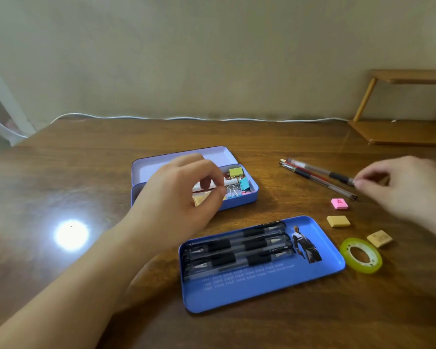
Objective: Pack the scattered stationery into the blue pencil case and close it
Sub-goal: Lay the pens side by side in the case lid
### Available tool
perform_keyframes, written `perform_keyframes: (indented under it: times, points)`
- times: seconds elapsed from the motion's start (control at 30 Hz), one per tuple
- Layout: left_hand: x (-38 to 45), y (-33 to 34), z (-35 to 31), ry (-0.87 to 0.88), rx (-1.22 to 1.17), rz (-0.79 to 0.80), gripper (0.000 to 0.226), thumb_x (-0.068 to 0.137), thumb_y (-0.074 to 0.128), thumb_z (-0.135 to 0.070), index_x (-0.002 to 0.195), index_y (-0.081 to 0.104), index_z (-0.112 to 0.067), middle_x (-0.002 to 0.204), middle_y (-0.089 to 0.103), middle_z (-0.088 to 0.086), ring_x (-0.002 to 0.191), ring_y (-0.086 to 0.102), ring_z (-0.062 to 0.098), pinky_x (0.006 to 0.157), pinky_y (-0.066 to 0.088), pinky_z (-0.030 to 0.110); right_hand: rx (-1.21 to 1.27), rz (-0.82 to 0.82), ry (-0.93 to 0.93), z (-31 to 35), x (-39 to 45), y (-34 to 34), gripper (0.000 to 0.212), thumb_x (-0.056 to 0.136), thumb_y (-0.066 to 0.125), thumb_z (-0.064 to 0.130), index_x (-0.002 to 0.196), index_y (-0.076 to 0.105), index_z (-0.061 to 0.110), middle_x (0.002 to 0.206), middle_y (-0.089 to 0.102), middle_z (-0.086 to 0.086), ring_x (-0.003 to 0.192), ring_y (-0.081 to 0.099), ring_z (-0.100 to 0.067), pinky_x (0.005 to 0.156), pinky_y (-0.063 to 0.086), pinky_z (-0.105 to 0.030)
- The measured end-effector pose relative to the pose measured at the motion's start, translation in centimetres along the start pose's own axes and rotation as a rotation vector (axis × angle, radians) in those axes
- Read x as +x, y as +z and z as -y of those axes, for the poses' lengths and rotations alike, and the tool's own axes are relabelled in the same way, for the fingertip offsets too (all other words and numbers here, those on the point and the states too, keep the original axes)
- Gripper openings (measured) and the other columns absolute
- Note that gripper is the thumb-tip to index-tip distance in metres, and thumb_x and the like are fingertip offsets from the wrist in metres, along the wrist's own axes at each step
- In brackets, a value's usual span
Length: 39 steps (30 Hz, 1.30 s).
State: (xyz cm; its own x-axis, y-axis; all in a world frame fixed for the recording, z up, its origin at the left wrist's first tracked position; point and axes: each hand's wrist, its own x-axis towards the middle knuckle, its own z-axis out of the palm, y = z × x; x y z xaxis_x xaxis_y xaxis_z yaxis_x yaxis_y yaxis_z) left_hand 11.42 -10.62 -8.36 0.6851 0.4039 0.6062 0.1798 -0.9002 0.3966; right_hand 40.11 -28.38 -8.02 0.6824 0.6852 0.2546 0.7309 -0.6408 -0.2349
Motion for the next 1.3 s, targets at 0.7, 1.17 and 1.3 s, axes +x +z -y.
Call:
perform_keyframes:
  times: [0.7,1.17,1.3]
  points:
    - [-0.6,0.0,-4.5,0.169,-0.387,-0.014,0.006,0.078,0.066,-0.017,0.079,0.061,-0.021,0.053,0.054,0.0,0.042,0.045,0.011,0.043,0.041,0.024,1.445,0.061,-0.592,10.7,-9.2,0.3,0.043,0.074,0.076,0.043,0.113,0.064,0.027,0.092,0.071,0.0,0.078,0.069,-0.021,0.072,0.055,-0.028]
    - [-0.3,-2.8,-1.1,-0.035,-0.519,0.501,0.009,0.074,0.074,-0.024,0.081,0.07,-0.021,0.067,0.069,-0.005,0.057,0.061,0.007,0.054,0.049,0.028,0.578,0.136,-0.704,7.9,-8.4,0.3,0.026,0.088,0.053,0.05,0.108,0.069,0.041,0.087,0.066,0.025,0.086,0.064,-0.001,0.068,0.049,-0.017]
    - [-0.3,-2.7,-0.8,-0.065,-0.418,0.656,0.013,0.079,0.067,-0.033,0.085,0.07,-0.022,0.07,0.068,-0.006,0.06,0.058,0.008,0.056,0.049,0.036,0.295,0.108,-0.819,8.0,-8.1,0.6,0.028,0.088,0.05,0.052,0.113,0.06,0.043,0.092,0.066,0.022,0.085,0.06,0.001,0.069,0.053,-0.029]
